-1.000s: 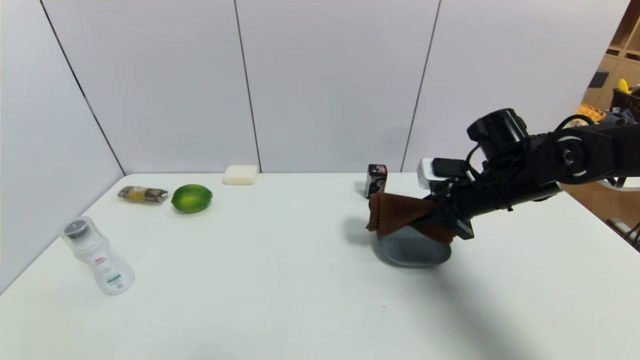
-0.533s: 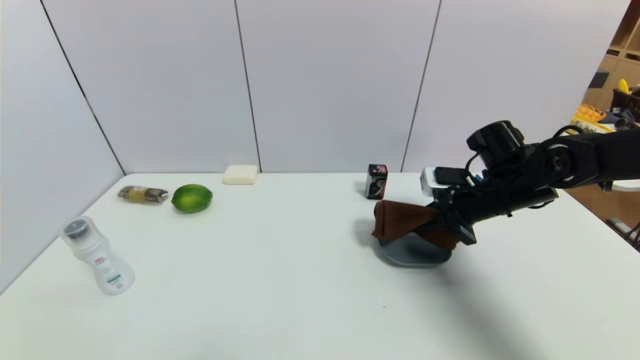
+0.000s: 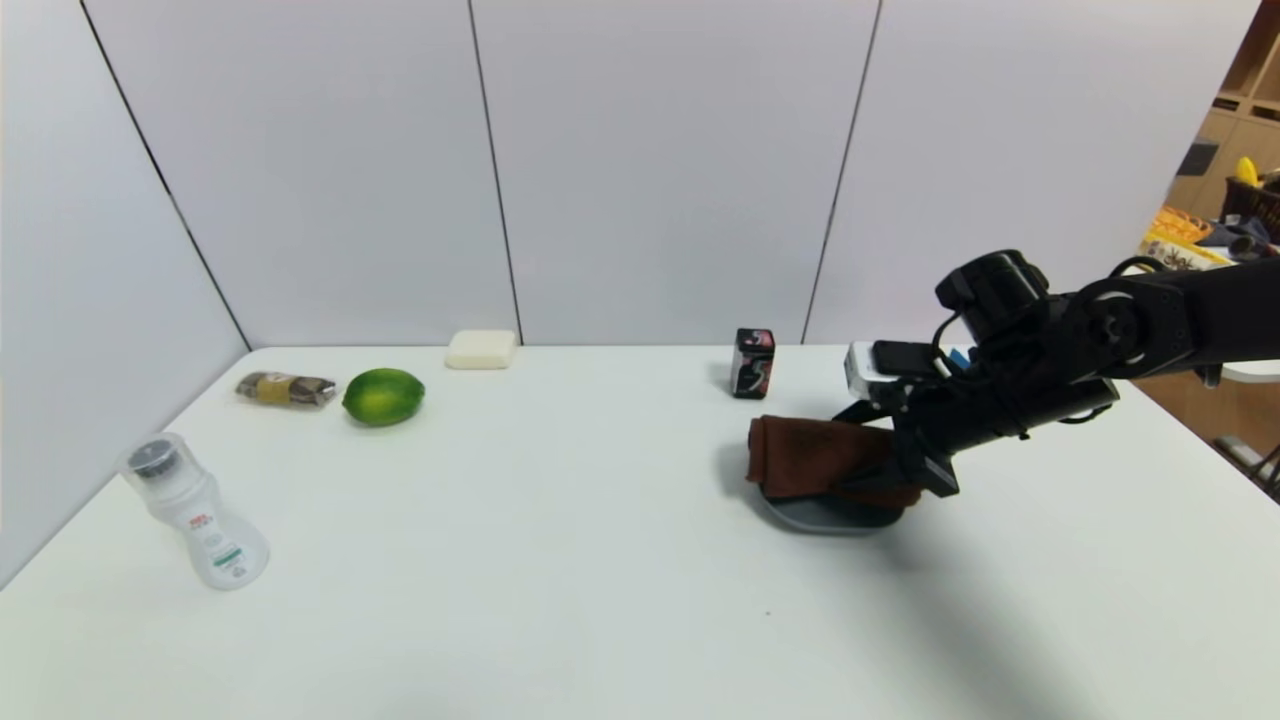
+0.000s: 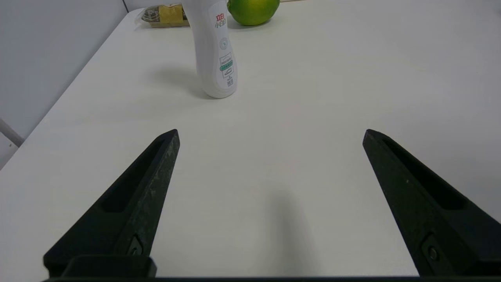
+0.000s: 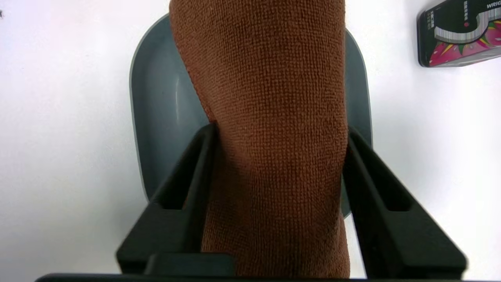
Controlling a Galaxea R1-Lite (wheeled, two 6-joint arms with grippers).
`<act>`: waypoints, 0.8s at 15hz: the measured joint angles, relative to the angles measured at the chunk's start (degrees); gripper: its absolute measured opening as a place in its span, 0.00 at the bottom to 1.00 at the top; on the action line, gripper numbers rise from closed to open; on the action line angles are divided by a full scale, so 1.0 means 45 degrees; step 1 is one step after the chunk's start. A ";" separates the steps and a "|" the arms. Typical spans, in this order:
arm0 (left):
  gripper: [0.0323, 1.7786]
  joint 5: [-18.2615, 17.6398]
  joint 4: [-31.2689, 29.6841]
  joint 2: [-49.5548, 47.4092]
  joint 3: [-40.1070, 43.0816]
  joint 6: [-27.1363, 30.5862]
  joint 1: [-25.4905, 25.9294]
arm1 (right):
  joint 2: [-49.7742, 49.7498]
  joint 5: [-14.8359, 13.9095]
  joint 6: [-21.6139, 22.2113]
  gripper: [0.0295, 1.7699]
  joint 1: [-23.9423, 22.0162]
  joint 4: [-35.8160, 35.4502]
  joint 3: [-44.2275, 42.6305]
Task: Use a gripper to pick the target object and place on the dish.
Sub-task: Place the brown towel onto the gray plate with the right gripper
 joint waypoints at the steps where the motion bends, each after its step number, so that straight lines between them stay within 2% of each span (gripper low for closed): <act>1: 0.95 0.0000 0.0005 0.0000 0.0000 0.0000 0.0000 | -0.0008 -0.0005 0.0011 0.66 0.0014 0.0035 0.0005; 5: 0.95 0.0005 0.0005 0.0000 0.0000 0.0005 0.0000 | -0.0295 0.0014 0.0068 0.78 0.0054 0.0106 0.0000; 12: 0.95 0.0000 0.0005 0.0000 0.0000 0.0000 0.0000 | -0.2826 0.0019 0.0165 0.89 -0.0103 0.1262 0.0417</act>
